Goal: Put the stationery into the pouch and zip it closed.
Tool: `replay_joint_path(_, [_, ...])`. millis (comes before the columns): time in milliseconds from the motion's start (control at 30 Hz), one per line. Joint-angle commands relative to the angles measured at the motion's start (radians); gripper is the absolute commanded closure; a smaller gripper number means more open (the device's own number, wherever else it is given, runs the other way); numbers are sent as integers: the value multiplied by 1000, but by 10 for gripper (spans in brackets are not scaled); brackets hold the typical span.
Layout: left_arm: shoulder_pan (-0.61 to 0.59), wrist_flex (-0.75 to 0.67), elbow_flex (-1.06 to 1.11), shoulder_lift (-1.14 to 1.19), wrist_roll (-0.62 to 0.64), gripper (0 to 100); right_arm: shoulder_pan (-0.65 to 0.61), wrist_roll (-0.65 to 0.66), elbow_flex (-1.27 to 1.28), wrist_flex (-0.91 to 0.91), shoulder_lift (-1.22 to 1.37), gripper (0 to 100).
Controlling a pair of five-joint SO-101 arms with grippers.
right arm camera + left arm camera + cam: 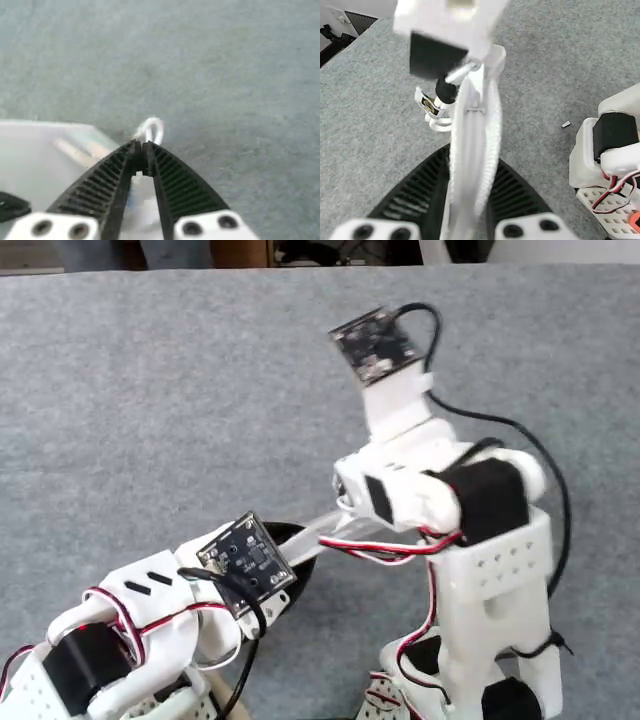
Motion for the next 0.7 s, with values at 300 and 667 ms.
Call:
replay_joint_path(300, [-13,21,38,5,-8,971,55,-38,-165,6,7,984])
replay_joint_path(667, [-2,28,93,3,-15,971,-112,-100,-1,8,93,813])
